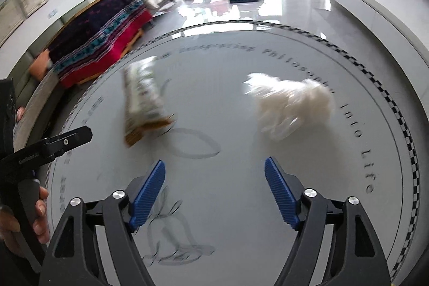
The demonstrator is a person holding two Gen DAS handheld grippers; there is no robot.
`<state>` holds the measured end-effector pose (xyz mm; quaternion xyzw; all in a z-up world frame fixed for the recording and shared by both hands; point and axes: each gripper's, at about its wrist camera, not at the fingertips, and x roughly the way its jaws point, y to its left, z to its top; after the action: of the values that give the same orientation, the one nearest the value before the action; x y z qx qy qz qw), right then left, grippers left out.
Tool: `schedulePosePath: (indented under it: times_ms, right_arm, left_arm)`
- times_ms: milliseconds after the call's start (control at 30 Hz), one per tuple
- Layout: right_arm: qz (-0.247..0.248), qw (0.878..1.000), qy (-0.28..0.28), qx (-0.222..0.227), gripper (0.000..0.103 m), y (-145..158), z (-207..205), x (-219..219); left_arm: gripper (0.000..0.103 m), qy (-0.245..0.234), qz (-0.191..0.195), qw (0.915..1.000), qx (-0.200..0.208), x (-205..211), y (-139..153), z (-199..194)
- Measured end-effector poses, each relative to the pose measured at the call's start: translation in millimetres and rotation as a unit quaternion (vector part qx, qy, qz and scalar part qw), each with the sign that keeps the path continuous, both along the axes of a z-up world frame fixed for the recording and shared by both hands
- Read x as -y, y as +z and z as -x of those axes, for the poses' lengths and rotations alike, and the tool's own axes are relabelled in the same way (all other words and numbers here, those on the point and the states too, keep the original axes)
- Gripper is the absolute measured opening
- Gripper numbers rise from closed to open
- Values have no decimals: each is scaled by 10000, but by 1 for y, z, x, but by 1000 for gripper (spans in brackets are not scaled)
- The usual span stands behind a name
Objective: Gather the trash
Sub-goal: 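Move both grippers back over the table toward the remaining trash, then grasp the snack bag with the left gripper while the right grasps the clear plastic bag, then carry the snack bag and plastic bag over the black bin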
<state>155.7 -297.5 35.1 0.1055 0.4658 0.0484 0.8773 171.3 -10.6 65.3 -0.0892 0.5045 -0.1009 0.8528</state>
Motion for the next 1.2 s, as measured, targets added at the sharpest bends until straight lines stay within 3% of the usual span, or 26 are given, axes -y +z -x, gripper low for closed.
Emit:
schedulePosePath:
  times_ms: [333,433,633,700,800,900,967,1200]
  right_arm:
    - [-208,9933,-1047,-433,81,-12,-66,56]
    - [-165,9904,-1271,-527,82,-21,-82,63]
    - [684,9890,-1266,-341,84,-27,-104,51]
    - [1048,9870,-1155,-378,65,-30,-111,47]
    - [1266,9858,-1028,-388,49,-31,-109,46]
    - [994,9901,-932,-342,44,-27,-96,47]
    - [833,9927,-825,-271,44,-22,-84,44]
    - [578,9978,-321,48,44,14,-37,9]
  left_arm:
    - [97,140,-272,9990,-313,50,-15,-81]
    - [97,283,-590,9973,-337,60,-24,-99]
    - [97,453,-1280,9897,-458,75,-47,-121]
    - [97,469,-1428,9870,-575,75,-57,-126]
    - [92,473,-1225,9901,-487,71,-60,-121]
    - [68,260,-1181,9921,-338,71,-53,-114]
    - [61,175,-1007,9941,-373,67,-49,-107]
    - [55,80,-633,9970,-427,39,-41,-59]
